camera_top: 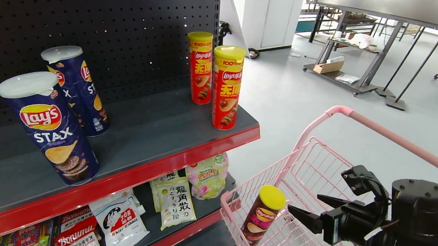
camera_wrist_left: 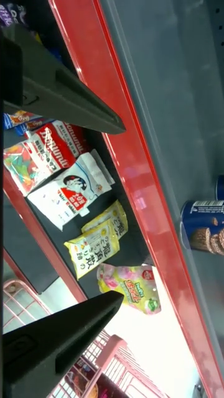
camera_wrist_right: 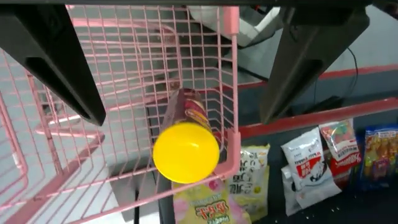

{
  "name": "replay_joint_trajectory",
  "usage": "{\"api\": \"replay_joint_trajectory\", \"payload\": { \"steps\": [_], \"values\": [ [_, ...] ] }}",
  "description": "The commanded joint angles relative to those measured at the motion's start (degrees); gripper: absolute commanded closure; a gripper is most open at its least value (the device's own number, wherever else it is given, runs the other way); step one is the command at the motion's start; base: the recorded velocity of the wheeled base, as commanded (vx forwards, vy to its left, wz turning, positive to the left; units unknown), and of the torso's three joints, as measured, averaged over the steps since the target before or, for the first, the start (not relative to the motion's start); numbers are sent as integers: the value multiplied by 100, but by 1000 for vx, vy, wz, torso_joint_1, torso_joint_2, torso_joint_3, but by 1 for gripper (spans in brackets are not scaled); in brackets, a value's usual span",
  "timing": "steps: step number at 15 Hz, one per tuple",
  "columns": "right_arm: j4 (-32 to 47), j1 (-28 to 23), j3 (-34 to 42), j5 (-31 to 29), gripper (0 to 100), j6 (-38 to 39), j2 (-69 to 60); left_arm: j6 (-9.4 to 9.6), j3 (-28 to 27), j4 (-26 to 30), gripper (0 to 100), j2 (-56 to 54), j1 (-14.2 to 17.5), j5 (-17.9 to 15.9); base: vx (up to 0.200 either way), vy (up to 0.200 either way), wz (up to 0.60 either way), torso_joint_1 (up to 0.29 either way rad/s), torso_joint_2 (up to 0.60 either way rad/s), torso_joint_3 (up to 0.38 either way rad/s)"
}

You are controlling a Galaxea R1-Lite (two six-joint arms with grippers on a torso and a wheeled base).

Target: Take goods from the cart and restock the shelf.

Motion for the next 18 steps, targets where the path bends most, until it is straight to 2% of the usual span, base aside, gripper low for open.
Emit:
{"api": "replay_joint_trajectory", "payload": {
  "steps": [1,4,13,16,18],
  "values": [
    [-1321,483,669,-284,0,63,1332,-1,1,2,0,2,-2,1,0,0,0,0,0,0],
    [-1734,843,713,-425,0,397,1797,8,1,2,0,2,-2,1,0,0,0,0,0,0],
    [-1963,729,529,-477,0,379,2369,8,1,2,0,2,-2,1,0,0,0,0,0,0],
    [-3088,729,423,-477,0,353,3072,8,1,2,0,2,-2,1,0,0,0,0,0,0],
    [-3088,729,423,-451,0,317,3212,8,1,2,0,2,-2,1,0,0,0,0,0,0]
  ]
}}
